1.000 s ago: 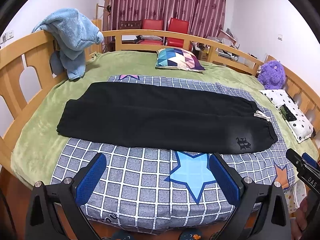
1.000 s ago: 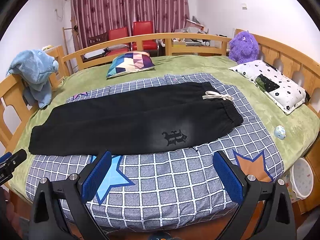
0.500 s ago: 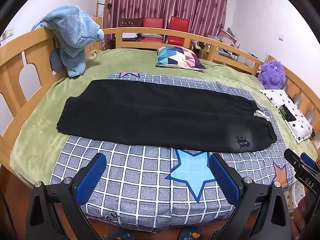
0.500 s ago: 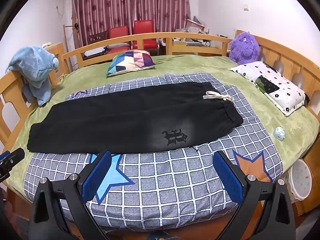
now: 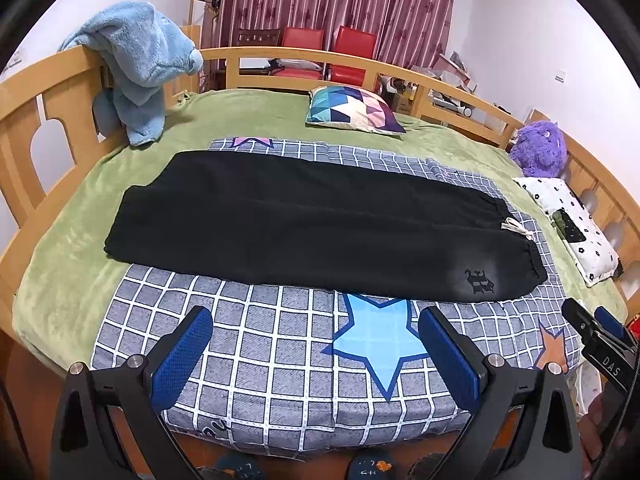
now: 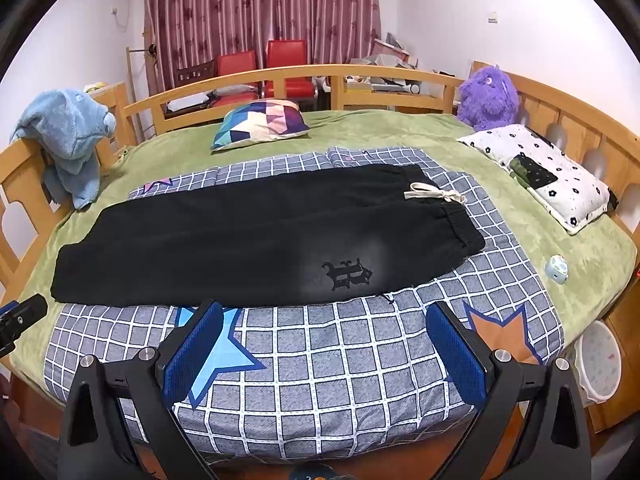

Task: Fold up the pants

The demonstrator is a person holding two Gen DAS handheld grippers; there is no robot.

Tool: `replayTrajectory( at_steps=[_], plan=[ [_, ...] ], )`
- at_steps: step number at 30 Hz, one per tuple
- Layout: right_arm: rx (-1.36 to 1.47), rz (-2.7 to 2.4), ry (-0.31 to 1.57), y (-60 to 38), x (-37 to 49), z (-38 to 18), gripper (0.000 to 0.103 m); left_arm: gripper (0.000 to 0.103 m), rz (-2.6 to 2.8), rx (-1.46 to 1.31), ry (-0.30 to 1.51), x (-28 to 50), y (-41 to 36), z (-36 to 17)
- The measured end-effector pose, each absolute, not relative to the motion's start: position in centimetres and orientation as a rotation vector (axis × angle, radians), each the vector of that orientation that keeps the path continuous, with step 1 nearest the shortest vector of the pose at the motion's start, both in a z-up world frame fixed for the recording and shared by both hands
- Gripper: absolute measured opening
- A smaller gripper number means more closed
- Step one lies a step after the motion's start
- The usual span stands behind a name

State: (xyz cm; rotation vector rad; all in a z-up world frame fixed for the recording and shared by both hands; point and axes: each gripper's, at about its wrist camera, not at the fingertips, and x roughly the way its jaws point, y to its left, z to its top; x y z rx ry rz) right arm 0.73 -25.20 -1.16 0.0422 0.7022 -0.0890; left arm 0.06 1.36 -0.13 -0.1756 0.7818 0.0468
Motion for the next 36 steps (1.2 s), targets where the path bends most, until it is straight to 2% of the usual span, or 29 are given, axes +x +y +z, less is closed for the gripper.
replayTrajectory(
  at_steps=[36],
  plan=[
    [0.03, -0.051, 0.696, -24.0, 0.6, -1.2, 0.1, 0.103, 0.042, -0.201, 0.769, 0.0, 2.0, -0.4]
  ],
)
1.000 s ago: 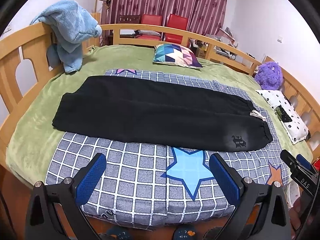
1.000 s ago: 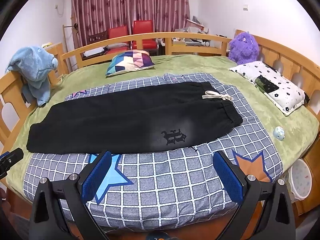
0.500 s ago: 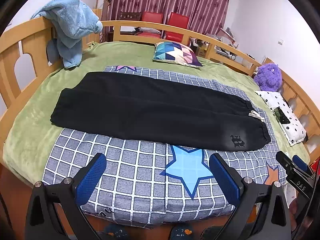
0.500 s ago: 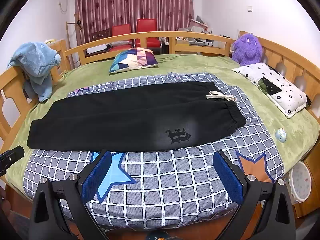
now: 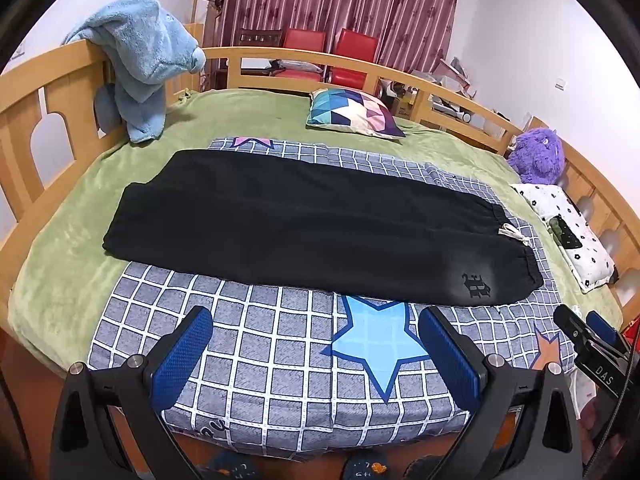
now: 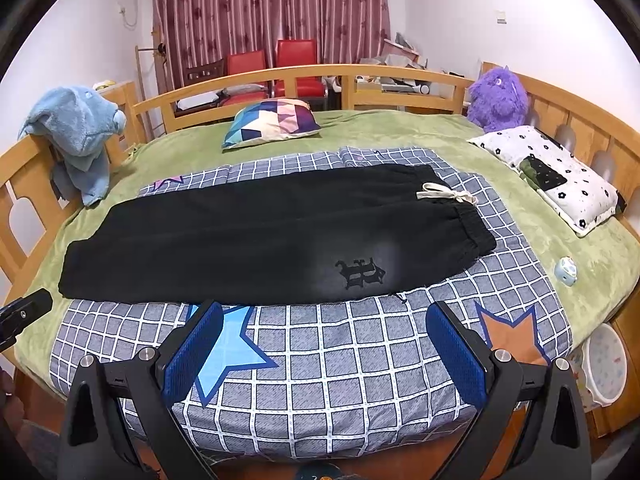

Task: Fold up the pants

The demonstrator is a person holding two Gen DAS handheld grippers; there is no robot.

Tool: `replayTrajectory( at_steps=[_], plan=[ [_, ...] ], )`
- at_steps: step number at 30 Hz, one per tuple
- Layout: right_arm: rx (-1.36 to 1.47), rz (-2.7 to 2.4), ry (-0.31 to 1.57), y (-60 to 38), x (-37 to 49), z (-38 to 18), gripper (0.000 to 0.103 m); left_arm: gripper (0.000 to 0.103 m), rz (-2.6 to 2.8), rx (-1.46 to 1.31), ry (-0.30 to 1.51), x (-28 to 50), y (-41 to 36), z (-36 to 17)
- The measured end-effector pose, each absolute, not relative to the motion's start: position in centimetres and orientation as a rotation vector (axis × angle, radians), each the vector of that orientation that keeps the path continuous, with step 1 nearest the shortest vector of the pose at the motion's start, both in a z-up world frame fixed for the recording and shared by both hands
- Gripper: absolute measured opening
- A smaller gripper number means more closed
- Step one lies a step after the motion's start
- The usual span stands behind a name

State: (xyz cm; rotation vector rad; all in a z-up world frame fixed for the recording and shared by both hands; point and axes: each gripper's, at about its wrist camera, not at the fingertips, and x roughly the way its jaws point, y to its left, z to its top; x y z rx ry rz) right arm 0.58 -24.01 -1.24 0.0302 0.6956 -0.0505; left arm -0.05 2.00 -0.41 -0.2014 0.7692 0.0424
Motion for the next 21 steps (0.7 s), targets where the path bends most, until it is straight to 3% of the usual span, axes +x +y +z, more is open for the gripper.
replayTrajectory(
  at_steps=[21],
  plan=[
    [0.018, -0.059, 0.586, -25.7, 0.3, -2.2, 0.1, 0.103, 0.138, -0.184, 0.667, 0.3, 2.0, -1.8]
  ],
)
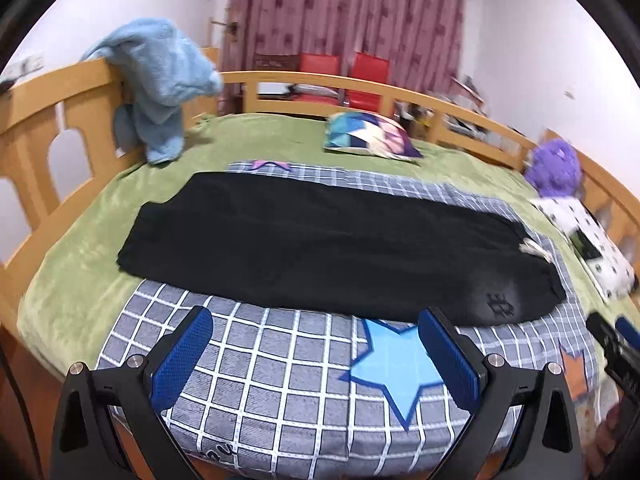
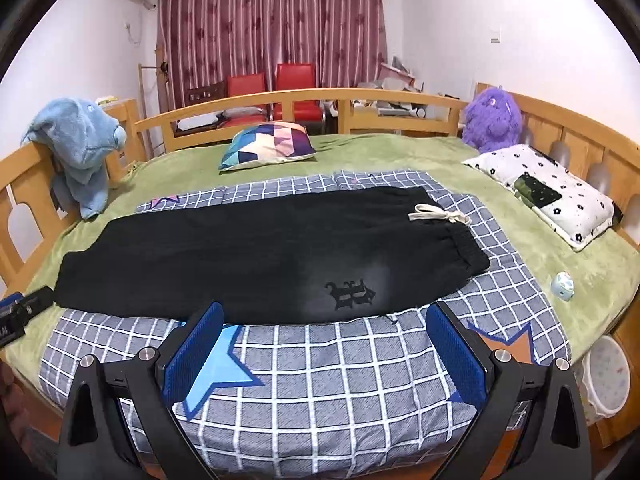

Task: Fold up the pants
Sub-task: 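Grasp the black sweatpants' leg edge with both grippers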

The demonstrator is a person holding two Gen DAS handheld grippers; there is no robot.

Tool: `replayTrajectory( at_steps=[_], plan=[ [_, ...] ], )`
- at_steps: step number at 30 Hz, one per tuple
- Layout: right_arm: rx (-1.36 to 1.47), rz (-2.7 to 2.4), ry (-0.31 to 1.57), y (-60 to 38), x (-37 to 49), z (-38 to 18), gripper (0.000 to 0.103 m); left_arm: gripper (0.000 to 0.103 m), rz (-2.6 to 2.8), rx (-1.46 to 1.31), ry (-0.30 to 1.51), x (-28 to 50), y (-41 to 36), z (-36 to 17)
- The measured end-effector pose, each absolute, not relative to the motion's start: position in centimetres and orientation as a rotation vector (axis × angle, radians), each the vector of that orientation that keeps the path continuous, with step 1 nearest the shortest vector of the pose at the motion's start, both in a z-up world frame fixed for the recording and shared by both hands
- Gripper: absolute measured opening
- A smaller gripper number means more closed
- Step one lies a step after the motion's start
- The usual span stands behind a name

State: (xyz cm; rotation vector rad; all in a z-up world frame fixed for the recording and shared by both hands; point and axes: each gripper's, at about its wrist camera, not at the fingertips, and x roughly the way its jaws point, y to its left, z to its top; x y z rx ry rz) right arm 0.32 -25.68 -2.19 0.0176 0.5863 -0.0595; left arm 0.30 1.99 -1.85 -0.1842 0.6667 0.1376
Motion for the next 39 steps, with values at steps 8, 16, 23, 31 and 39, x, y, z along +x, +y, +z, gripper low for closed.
replayTrajectory(
  at_steps=[8, 16, 23, 31, 39],
  plan=[
    [0.082, -0.004, 0.655, -27.1, 4.0, -6.2, 0.1, 0.103, 0.062, -0.19, 0.707, 3.2, 3.5, -4.7],
    [0.135, -0.033, 0.777, -29.6, 8.7, -13.1, 0.081, 0.103, 0.127, -0.281, 0.819, 7.2, 8.0, -11.6],
    [0.243, -0.074, 0.84, -32.2, 12.1, -16.0, 0.052, 0.103, 0.168, -0.42, 0.849, 9.6, 12.3, -14.8],
    [0.397, -0.092, 0.952, -35.5, 15.3, -19.0, 0.053, 0.097, 0.154, -0.663, 0.857, 12.5, 16.5, -18.8],
    [0.569, -0.097, 0.922, -38.2, 17.3, -20.1, 0.056, 0.087, 0.22, -0.726, 0.787, 13.8, 18.7, -20.2]
  ],
)
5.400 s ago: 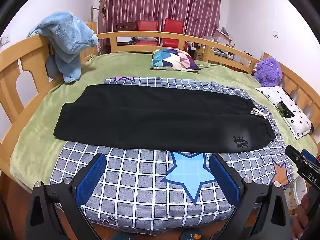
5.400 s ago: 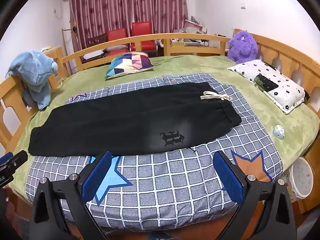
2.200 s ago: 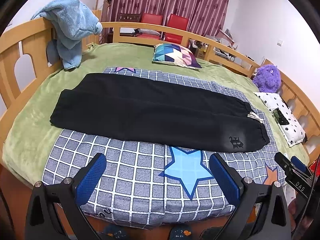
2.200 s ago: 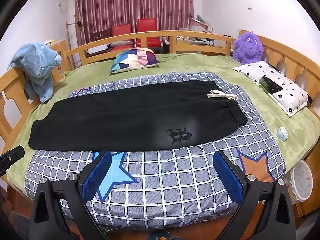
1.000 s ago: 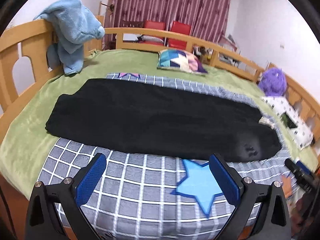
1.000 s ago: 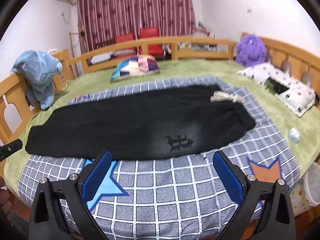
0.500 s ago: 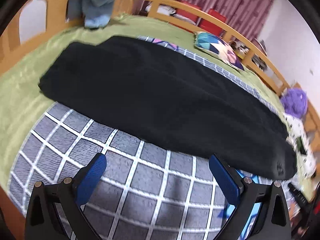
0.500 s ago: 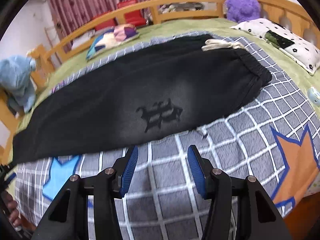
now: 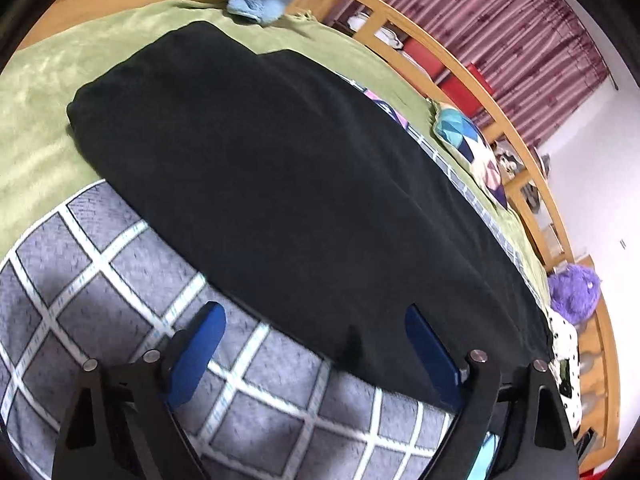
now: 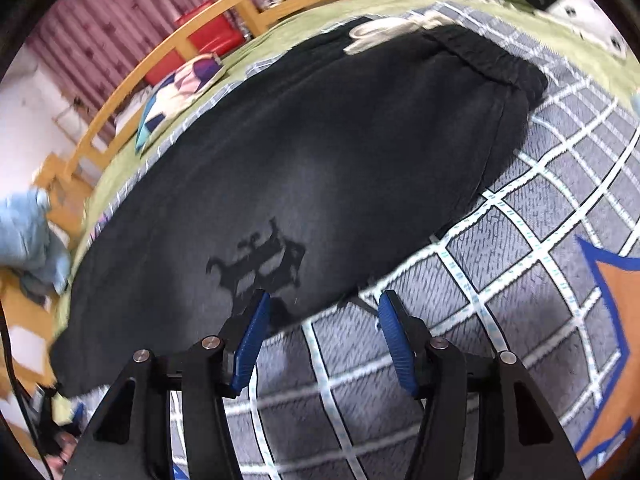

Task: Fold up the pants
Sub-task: 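Grasp the black sweatpants' leg edge with both grippers, then lift and fold the pants leg over the other leg with both grippers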

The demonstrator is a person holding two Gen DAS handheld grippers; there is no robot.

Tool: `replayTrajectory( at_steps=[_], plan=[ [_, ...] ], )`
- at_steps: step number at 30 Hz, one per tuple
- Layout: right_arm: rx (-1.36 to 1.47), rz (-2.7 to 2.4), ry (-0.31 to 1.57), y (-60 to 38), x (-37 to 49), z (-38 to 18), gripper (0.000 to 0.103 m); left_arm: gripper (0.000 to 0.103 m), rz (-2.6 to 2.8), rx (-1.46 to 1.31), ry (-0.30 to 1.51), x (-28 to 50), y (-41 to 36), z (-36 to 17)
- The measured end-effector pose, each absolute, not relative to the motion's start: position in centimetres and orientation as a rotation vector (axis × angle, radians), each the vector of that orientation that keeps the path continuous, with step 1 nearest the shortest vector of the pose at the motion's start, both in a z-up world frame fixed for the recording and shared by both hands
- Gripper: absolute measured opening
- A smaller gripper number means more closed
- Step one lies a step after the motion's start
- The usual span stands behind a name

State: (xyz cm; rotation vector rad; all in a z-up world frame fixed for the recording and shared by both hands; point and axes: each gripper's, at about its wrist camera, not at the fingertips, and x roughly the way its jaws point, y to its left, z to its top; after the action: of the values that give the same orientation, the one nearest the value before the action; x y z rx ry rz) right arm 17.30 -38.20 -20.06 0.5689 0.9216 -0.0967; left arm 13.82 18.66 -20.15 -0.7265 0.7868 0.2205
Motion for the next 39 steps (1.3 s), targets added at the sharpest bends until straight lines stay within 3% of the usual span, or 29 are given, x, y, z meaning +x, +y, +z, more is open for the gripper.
replayTrajectory(
  at_steps=[4, 6, 8, 10, 17, 30, 39],
  plan=[
    [0.562, -0.108, 0.895, -38.0, 18.6, -20.3, 0.055, 0.065, 0.279, -0.7, 0.787, 14.9, 18.8, -20.0],
    [0.53, -0.133, 0.895, -37.7, 19.4, -20.4, 0.037, 0.054, 0.294, -0.701, 0.78, 15.2, 19.0, -19.9],
    [0.531, -0.141, 0.893, -37.6, 20.4, -20.3, 0.025, 0.022, 0.32, -0.677, 0.788, 15.5, 19.3, -19.7],
    [0.544, -0.139, 0.875, -37.6, 20.7, -19.8, 0.018, 0.012, 0.331, -0.673, 0.79, 15.8, 20.1, -19.4],
    [0.471, -0.092, 0.763, -36.3, 21.5, -15.1, 0.013, 0.01, 0.26, -0.629, 0.731, 16.4, 21.4, -15.0],
    [0.328, -0.024, 0.652, -34.7, 30.4, -7.4, 0.012, 0.01, 0.227, -0.448, 0.647, 24.3, 21.0, -7.7],
    [0.231, -0.027, 0.658, -33.9, 37.8, -8.4, 0.011, 0.01, 0.243, -0.393, 0.622, 31.1, 20.5, -7.8]
  ],
)
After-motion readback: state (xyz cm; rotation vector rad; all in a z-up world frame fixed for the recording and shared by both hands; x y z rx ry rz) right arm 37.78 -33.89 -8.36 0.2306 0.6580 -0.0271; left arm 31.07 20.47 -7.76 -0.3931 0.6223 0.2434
